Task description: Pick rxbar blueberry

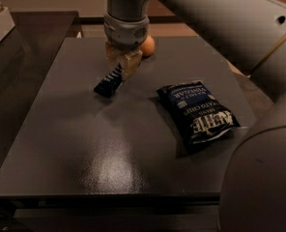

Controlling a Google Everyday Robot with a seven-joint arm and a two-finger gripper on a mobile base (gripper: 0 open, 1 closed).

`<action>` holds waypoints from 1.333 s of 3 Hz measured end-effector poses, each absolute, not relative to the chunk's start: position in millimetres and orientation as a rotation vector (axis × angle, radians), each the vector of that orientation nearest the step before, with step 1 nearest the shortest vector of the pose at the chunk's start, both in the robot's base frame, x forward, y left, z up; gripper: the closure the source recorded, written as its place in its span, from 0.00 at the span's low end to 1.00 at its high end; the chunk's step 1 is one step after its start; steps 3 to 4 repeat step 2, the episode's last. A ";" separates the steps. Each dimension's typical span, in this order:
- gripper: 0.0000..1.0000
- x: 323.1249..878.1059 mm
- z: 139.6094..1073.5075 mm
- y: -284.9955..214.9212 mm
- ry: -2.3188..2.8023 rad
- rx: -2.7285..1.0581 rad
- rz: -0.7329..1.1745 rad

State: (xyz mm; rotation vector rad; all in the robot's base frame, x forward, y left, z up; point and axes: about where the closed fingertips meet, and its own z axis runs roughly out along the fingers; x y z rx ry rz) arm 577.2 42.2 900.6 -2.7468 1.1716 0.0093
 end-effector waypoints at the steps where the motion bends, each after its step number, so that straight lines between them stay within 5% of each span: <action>1: 1.00 593.5 957.1 59.1 1.183 -2.618 -0.073; 4: 1.00 597.7 957.4 63.4 1.175 -2.601 -0.084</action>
Offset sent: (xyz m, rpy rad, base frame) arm 0.0007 0.0038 0.0836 0.0446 -0.0538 -0.0594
